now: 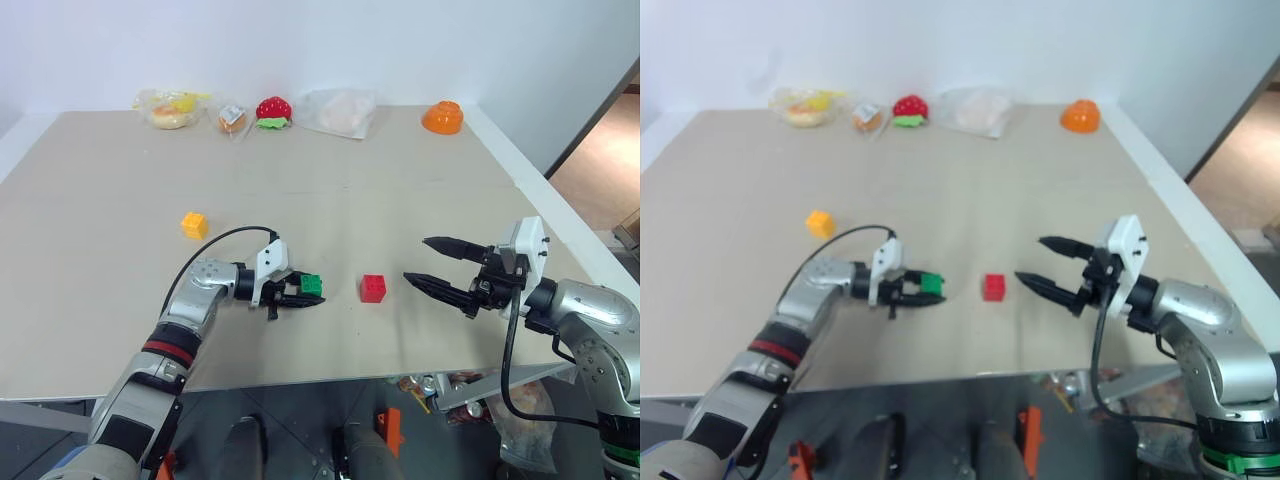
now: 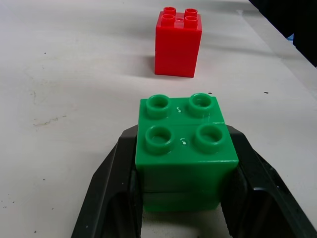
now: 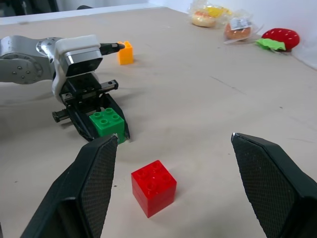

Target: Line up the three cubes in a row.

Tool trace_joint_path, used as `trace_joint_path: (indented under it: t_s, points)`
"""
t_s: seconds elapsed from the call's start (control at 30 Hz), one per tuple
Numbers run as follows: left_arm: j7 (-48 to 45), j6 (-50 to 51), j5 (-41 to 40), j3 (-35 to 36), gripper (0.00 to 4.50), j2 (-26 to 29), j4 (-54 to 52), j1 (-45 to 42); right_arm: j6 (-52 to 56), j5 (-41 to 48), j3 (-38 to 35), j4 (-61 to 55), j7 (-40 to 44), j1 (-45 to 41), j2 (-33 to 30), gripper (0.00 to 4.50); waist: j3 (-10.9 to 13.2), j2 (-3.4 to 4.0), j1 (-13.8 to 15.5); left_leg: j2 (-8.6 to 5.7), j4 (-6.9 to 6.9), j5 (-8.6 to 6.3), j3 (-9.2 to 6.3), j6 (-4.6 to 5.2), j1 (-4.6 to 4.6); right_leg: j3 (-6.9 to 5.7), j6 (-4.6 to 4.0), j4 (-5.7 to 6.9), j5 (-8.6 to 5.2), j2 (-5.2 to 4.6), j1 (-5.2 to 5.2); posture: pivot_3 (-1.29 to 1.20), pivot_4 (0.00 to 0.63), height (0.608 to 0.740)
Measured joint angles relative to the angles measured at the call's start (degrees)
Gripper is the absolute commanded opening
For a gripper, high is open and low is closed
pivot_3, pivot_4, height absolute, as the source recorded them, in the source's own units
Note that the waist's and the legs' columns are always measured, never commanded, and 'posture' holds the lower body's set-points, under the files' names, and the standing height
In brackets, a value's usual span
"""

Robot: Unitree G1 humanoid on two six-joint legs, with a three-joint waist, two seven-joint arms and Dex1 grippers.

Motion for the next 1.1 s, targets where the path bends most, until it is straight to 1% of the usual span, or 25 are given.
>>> trace_joint_path:
  t_s: [0.07, 0.13, 0.17, 0.2, 0.33, 0.43, 0.53, 0.67, 0.73, 0.8, 0.83, 0.87, 0.9, 1.0, 1.1]
  points:
    - [0.2, -0.1, 0.1, 0.0, 1.38, 0.0, 0.0, 0.0, 0.0, 0.0, 0.0, 0.1, 0.0, -0.5, 0.0, 3.81, 0.0, 0.0, 0.0, 0.0, 0.0, 0.0, 0.0, 0.0, 0.0, 0.0, 0.0, 0.0, 0.0, 0.01, 0.0, 0.0, 0.15, 0.74]
    - [0.6, -0.3, 0.0, 0.0, 2.41, -0.2, 0.1, 0.0, 0.0, 0.0, 0.0, 0.3, 0.0, -0.8, 0.0, 3.81, 0.0, 0.0, 0.0, 0.0, 0.0, 0.0, 0.0, 0.0, 0.0, 0.0, 0.0, 0.0, 0.0, 0.01, 0.0, 0.0, 0.15, 0.74]
    - [1.0, -0.1, 0.0, 0.1, 2.56, -0.3, 0.4, 0.0, 0.0, 0.0, 0.0, 0.3, 0.1, -0.9, 0.0, 3.81, 0.0, 0.0, 0.0, 0.0, 0.0, 0.0, 0.0, 0.0, 0.0, 0.0, 0.0, 0.0, 0.0, 0.0, 0.01, 0.0, 0.15, 0.74]
    - [1.2, 0.2, -0.1, 0.2, 3.0, -0.4, 0.8, 0.0, 0.0, 0.0, 0.0, 0.3, 0.1, -0.9, 0.0, 3.81, 0.0, 0.0, 0.0, 0.0, 0.0, 0.0, 0.0, 0.0, 0.0, 0.0, 0.0, 0.0, 0.0, 0.0, 0.0, 0.0, 0.15, 0.74]
    - [0.4, 0.0, -0.1, 0.3, 4.4, -0.1, 0.8, 0.0, 0.0, 0.0, 0.0, 0.3, 0.1, -1.0, 0.0, 3.81, 0.0, 0.0, 0.0, 0.0, -0.01, 0.0, 0.0, 0.0, 0.0, 0.0, 0.0, 0.0, 0.0, 0.02, 0.0, 0.0, 0.15, 0.74]
    - [-1.5, 0.7, -0.6, 0.6, 4.4, 1.8, 0.1, 0.3, 0.0, 0.0, 0.0, 0.3, 0.1, -1.1, 0.0, 3.81, 0.0, 0.0, -0.1, 0.01, -0.05, 0.0, 0.0, 0.0, 0.0, 0.0, -0.01, 0.0, 0.0, 0.03, -0.02, 0.0, 0.15, 0.74]
    - [-4.3, 2.9, -2.5, 1.9, 4.4, 5.1, -2.7, 1.9, 0.0, 0.0, 0.2, 0.4, 0.2, -1.5, 0.0, 3.81, 0.0, 0.01, -0.1, 0.01, -0.08, 0.0, 0.0, 0.0, 0.0, 0.0, -0.01, 0.0, 0.01, 0.02, -0.04, 0.0, 0.15, 0.74]
    - [-8.6, 8.0, -5.9, 3.5, 4.4, 12.5, -11.1, 6.6, 0.0, 0.1, 0.5, 1.1, 1.3, -3.6, -0.2, 3.81, 0.0, 0.01, -0.2, 0.01, -0.11, -0.01, 0.0, -0.01, 0.0, 0.0, -0.02, 0.0, 0.0, 0.0, -0.05, 0.0, 0.15, 0.74]
    - [-9.1, 8.2, -6.3, 4.4, 4.4, 15.1, -12.4, 7.9, 0.0, 0.1, 0.5, 1.7, 1.5, -4.4, -0.4, 3.81, 0.0, 0.01, -0.2, 0.02, -0.11, -0.01, 0.0, -0.01, 0.0, -0.01, -0.03, 0.0, -0.01, 0.0, -0.06, 0.0, 0.15, 0.74]
    - [-8.6, 8.1, -6.4, 6.8, 4.4, 18.4, -12.2, 9.5, -0.1, 0.1, 1.0, 2.5, 2.0, -6.1, -0.4, 3.81, 0.0, 0.01, -0.2, 0.03, -0.1, -0.01, 0.01, -0.01, 0.0, -0.01, -0.04, 0.0, -0.01, -0.02, -0.1, 0.0, 0.15, 0.74]
    - [-7.2, 8.0, -6.8, 10.4, 4.4, 21.7, -11.1, 11.0, -0.4, 0.1, 1.3, 2.9, 2.4, -7.3, -0.4, 3.81, 0.0, 0.01, -0.3, 0.07, -0.1, -0.01, 0.03, -0.02, 0.0, -0.02, -0.05, 0.0, -0.02, -0.03, -0.13, 0.0, 0.15, 0.74]
    - [-6.7, 8.0, -6.8, 11.6, 4.4, 22.5, -10.7, 11.2, -0.5, 0.0, 1.3, 3.0, 2.4, -7.4, -0.4, 3.81, 0.0, 0.01, -0.2, 0.07, -0.1, -0.01, 0.03, -0.02, 0.01, -0.03, -0.06, -0.01, -0.02, -0.04, -0.13, 0.0, 0.15, 0.74]
    - [-4.9, 8.7, -7.7, 14.4, 4.4, 23.4, -11.1, 11.9, -0.7, -0.3, 1.9, 3.6, 1.7, -8.6, 0.5, 3.81, 0.0, 0.01, -0.2, 0.07, -0.1, -0.02, 0.09, -0.03, 0.01, -0.05, -0.06, -0.02, -0.02, -0.11, -0.12, 0.0, 0.15, 0.74]
    - [1.8, 13.7, -10.8, 19.7, 4.4, 23.1, -15.3, 15.4, -2.2, -2.6, 4.4, 5.2, -2.7, -14.0, 5.3, 3.81, 0.0, 0.01, -0.2, 0.08, -0.09, -0.02, 0.17, -0.03, 0.0, -0.05, -0.05, -0.04, -0.02, -0.17, -0.13, 0.0, 0.15, 0.74]
    - [7.1, 16.6, -12.7, 24.1, 4.4, 23.1, -18.5, 19.9, -4.7, -6.2, 7.6, 7.5, -4.5, -17.2, 8.0, 3.81, 0.0, -0.01, -0.3, 0.1, -0.13, -0.02, 0.23, -0.03, 0.02, -0.04, -0.06, -0.05, -0.02, -0.18, -0.16, 0.0, 0.15, 0.74]
